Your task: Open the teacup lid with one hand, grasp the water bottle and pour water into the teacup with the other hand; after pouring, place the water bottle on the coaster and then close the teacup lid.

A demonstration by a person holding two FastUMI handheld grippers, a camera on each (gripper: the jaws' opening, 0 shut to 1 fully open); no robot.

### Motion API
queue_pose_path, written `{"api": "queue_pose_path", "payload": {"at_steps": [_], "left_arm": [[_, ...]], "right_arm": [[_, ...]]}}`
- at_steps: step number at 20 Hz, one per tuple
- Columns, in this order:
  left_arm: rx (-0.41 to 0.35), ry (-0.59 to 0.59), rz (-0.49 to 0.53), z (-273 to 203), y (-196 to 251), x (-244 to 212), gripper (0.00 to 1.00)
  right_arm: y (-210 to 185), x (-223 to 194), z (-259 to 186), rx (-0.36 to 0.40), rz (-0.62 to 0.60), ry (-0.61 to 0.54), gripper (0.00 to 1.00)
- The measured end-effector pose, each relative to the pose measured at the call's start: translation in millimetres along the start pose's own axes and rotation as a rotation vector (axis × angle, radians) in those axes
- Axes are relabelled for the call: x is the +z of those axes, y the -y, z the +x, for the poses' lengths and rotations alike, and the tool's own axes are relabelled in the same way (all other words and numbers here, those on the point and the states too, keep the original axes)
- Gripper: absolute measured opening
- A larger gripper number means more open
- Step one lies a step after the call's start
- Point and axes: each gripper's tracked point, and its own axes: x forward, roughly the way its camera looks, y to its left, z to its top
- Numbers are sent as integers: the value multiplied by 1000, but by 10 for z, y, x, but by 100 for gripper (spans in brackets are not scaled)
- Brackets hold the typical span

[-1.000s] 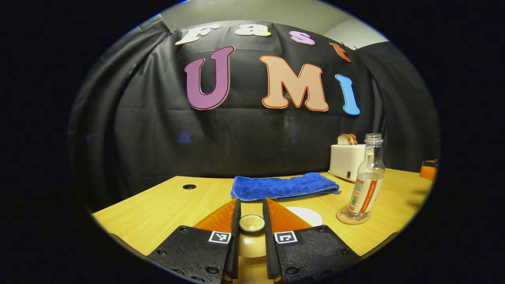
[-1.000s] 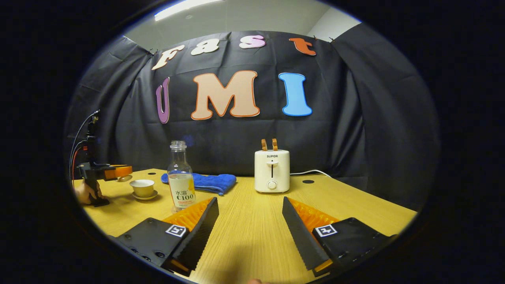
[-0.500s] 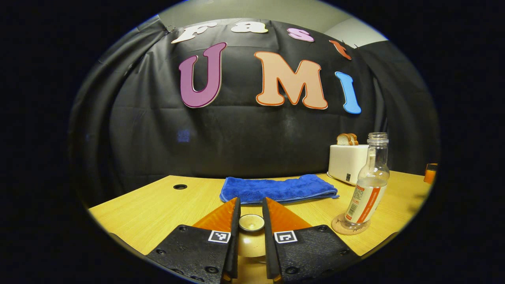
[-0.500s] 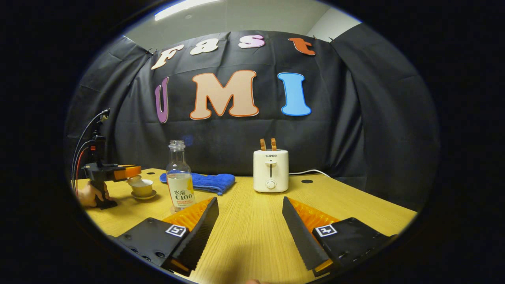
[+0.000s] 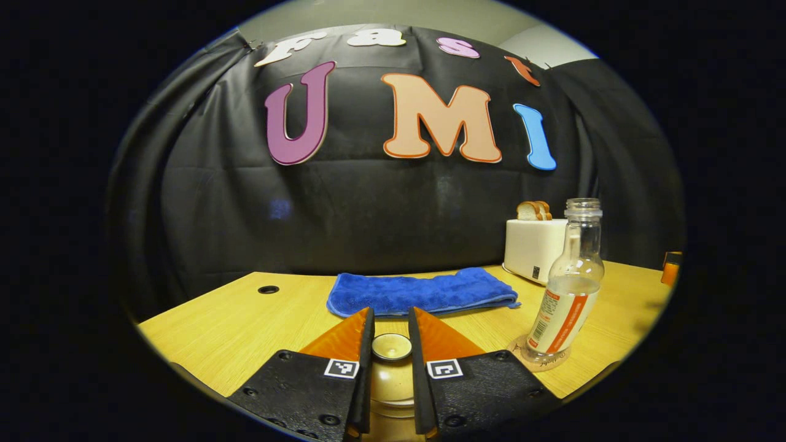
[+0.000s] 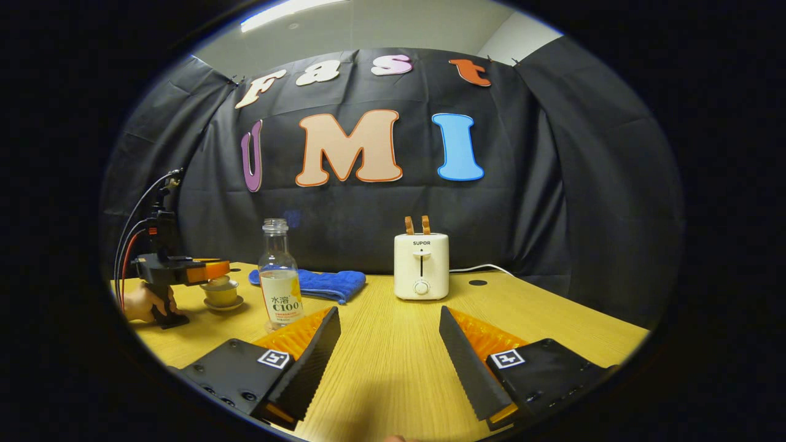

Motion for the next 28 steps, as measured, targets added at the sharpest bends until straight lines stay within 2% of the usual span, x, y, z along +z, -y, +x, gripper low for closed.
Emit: {"api": "queue_pose_path", "payload": {"at_steps": [7, 14, 16, 19, 21, 22, 25, 27, 28], "left_arm": [[-32, -64, 41, 16, 95, -93, 26], [-19, -85, 53, 19, 83, -112, 25], [-28, -78, 44, 19, 86, -100, 30], [-26, -65, 33, 0, 77, -86, 48], [-25, -51, 22, -19, 65, -69, 66], [-15, -42, 12, -24, 38, -58, 67], [78, 39, -13, -125, -141, 69, 99], [112, 34, -33, -199, -172, 24, 92], [137, 32, -34, -259, -211, 7, 98]], "right_arm": [[-8, -12, -5, 9, 0, -1, 100], [-8, -5, -11, 9, 1, -1, 100], [-7, -7, -6, 9, 0, -1, 100], [-8, -8, -7, 9, 0, -1, 99], [-8, -9, -8, 9, 0, -1, 100], [-7, -5, -6, 9, 0, 0, 100], [-11, -11, -6, 9, 0, 0, 100], [-10, -11, -9, 9, 0, 0, 99], [-3, -10, -8, 6, -1, -1, 99]]}}
